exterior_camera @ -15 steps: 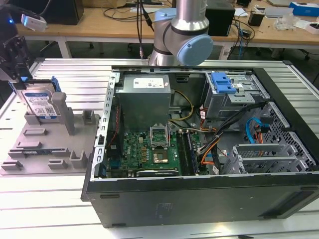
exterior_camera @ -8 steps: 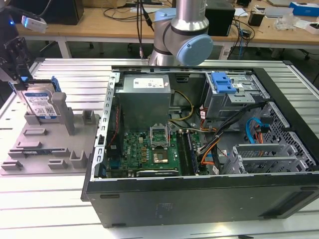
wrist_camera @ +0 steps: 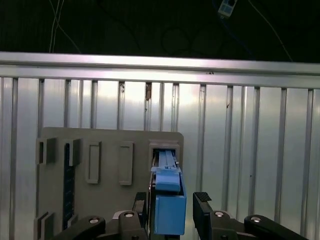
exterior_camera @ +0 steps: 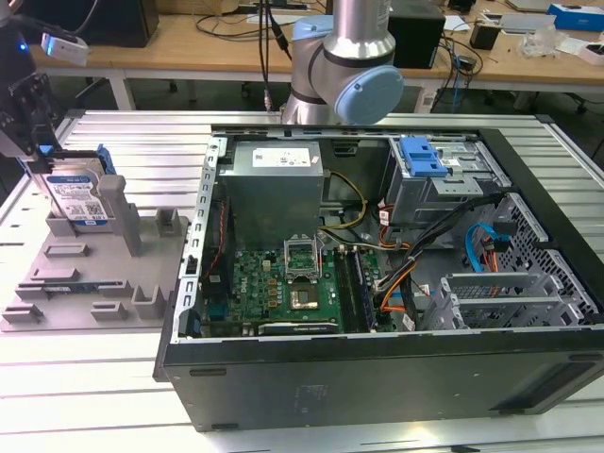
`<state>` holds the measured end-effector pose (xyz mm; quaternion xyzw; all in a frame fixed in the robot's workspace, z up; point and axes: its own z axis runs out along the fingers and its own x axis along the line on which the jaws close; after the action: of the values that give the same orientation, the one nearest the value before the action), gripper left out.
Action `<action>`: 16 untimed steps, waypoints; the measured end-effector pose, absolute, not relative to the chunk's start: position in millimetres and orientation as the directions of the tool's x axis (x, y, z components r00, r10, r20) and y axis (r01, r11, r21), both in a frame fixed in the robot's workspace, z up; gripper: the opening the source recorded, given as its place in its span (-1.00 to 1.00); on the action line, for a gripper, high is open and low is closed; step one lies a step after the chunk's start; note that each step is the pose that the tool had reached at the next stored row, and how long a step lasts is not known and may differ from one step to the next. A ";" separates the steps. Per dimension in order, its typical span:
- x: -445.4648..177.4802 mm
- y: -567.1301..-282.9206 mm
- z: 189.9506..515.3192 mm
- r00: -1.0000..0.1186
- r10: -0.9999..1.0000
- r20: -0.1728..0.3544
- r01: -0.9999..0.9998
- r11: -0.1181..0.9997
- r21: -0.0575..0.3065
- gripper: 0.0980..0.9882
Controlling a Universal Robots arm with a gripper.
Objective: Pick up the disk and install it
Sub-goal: 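Pick up the disk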
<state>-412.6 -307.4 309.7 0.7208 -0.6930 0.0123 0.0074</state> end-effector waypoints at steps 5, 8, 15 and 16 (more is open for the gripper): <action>-412.6 -308.1 309.2 0.029 -0.999 0.028 -1.000 -0.029 -0.006 -0.10; -412.6 -308.6 308.7 0.022 -0.999 0.028 -1.000 -0.022 -0.006 -0.10; -412.6 -309.5 307.8 0.011 -1.000 0.028 -1.000 -0.011 -0.006 -0.14; -412.6 -309.6 307.7 0.009 -1.000 0.028 -1.000 -0.009 -0.006 -0.14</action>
<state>-412.6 -309.6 307.7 0.7101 -0.7040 0.0122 0.0076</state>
